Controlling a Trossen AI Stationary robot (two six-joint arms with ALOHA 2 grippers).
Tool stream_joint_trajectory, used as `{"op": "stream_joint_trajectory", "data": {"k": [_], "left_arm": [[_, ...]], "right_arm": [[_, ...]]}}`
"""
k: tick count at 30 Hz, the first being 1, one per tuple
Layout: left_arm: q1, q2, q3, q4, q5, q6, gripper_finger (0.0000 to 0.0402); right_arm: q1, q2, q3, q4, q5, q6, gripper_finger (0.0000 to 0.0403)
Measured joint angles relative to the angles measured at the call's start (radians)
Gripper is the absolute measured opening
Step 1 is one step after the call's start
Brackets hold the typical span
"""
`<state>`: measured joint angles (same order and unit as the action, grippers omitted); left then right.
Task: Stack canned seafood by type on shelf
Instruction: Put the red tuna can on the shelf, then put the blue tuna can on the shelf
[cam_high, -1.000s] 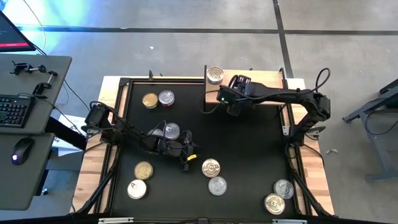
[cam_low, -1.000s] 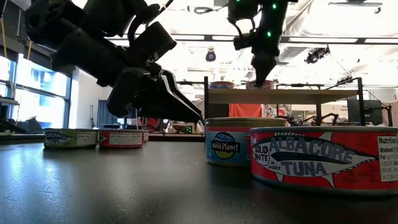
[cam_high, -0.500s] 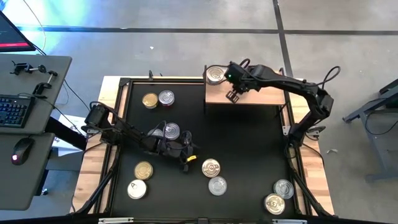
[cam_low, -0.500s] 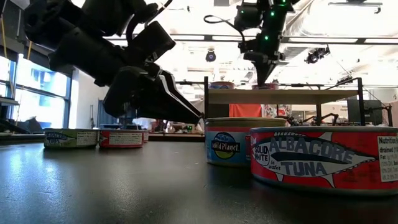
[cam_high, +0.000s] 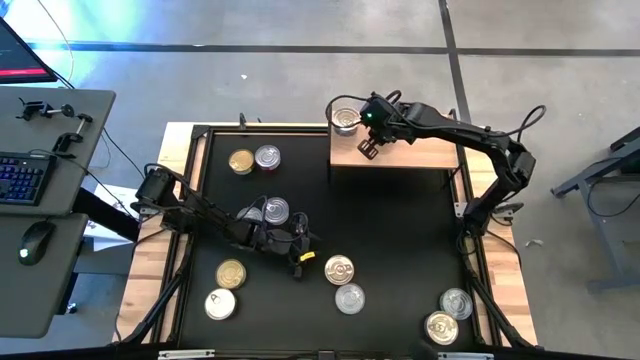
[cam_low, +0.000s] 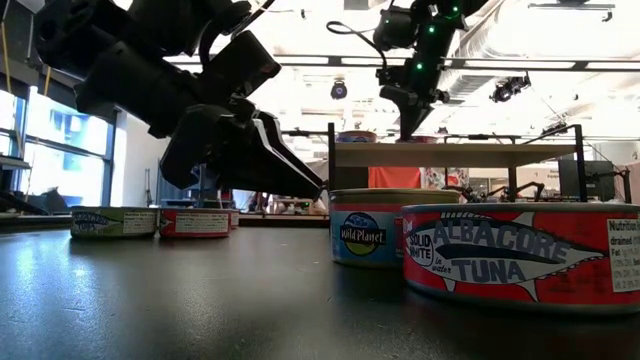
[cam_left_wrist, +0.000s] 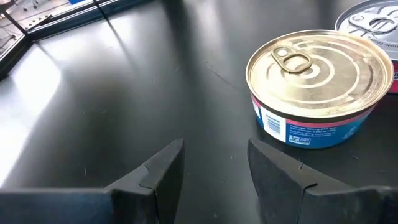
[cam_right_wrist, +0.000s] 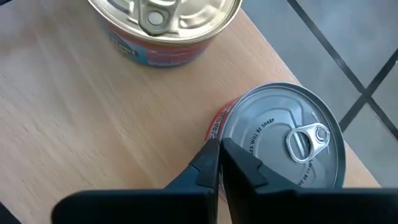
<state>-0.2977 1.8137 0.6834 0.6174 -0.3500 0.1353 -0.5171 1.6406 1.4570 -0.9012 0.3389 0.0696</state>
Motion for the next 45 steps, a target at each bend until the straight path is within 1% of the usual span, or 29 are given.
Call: {"op": "stream_joint_trajectory", "data": {"k": [4,7,11,13,15,18,23,26,30,32,36,38,40,42,45], "left_arm": [[0.0,0.0,0.0,0.0,0.0,-0.001,0.0167],[0.0,0.0,0.001,0.0,0.0,-0.004,0.0167],[-0.004,0.0,0.001,0.0,-0.001,-0.012,0.0167],[-0.012,0.0,0.001,0.001,-0.003,-0.012,0.0167],[-0.028,0.0,0.001,0.001,-0.011,-0.014,0.0167],[-0.055,0.0,0.001,0.002,-0.059,-0.027,0.0167],[-0.1,0.0,0.001,0.002,-0.143,-0.028,0.0167],[-0.124,0.0,0.001,0.008,-0.158,-0.03,0.0167],[-0.15,0.0,0.001,0.016,-0.157,-0.03,0.0167],[-0.155,0.0,0.007,0.013,-0.122,-0.026,0.0167],[-0.146,0.0,0.037,0.008,0.083,0.051,0.0167],[-0.146,0.0,0.056,-0.002,0.137,0.109,0.0167],[-0.146,0.0,0.082,-0.03,0.168,0.178,0.0167],[-0.144,0.002,0.116,-0.078,0.195,0.239,0.0167],[-0.132,0.022,0.18,-0.177,0.216,0.297,0.0167]], "right_arm": [[0.009,0.001,0.0,0.001,0.07,-0.018,0.0012],[0.015,0.001,0.0,0.007,0.098,-0.025,0.0037],[0.036,-0.008,0.014,-0.003,0.095,-0.044,0.0077],[0.064,-0.03,0.018,0.001,0.095,-0.044,0.0085],[0.112,-0.055,0.019,0.001,0.095,-0.033,0.0085],[0.229,-0.089,0.01,0.012,0.095,-0.003,0.0079],[0.496,-0.111,-0.059,0.047,0.097,0.048,0.0063],[0.659,-0.111,-0.113,0.055,0.097,0.158,0.0053],[0.867,-0.11,-0.191,0.057,0.084,0.36,0.0043],[0.959,-0.11,-0.222,0.069,0.067,0.468,0.0039],[1.11,-0.11,-0.294,0.177,0.026,0.654,0.0035],[1.171,-0.11,-0.327,0.251,0.039,0.731,0.0035],[1.224,-0.11,-0.359,0.319,0.08,0.795,0.0034],[1.268,-0.11,-0.393,0.394,0.142,0.84,0.0034],[1.324,-0.11,-0.449,0.495,0.241,0.872,0.0034]]}}
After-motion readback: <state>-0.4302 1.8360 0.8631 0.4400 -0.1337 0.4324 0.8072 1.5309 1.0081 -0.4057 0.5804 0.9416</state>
